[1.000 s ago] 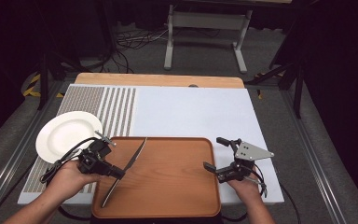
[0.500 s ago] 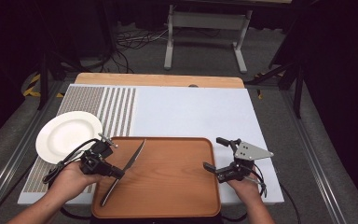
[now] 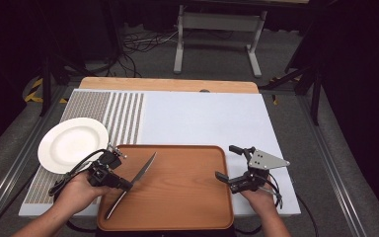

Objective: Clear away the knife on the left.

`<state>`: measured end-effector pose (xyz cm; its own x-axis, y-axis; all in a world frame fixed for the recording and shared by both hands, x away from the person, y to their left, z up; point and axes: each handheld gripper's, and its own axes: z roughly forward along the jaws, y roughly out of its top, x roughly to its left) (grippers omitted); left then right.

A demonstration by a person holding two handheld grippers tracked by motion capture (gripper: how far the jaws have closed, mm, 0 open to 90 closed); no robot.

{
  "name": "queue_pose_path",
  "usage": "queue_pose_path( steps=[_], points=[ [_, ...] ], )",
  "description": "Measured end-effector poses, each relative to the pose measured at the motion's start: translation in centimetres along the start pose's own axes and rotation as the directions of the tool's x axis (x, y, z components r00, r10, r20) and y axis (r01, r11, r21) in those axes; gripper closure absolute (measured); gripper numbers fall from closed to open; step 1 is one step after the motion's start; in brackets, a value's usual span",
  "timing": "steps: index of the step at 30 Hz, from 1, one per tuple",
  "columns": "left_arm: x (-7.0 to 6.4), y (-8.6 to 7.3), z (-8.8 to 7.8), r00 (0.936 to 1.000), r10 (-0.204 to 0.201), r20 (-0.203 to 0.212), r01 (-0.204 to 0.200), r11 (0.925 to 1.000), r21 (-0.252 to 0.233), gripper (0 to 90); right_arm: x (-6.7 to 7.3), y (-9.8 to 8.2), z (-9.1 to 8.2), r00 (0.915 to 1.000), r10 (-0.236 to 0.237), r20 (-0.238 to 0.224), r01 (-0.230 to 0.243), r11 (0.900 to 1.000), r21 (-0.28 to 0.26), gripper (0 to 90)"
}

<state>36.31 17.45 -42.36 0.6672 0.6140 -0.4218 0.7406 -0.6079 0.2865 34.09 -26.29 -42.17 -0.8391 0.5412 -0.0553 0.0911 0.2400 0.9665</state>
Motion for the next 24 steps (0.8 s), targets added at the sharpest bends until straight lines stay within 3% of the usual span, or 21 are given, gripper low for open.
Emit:
queue_pose_path(
  steps=[24],
  points=[
    [0.1,-0.3,1.5,0.9999,0.001,-0.011,0.000,0.9988,0.049,80.2,0.1,0.0,-0.1,1.0000,-0.004,0.001,0.004,1.000,0.001,1.4]
  ],
)
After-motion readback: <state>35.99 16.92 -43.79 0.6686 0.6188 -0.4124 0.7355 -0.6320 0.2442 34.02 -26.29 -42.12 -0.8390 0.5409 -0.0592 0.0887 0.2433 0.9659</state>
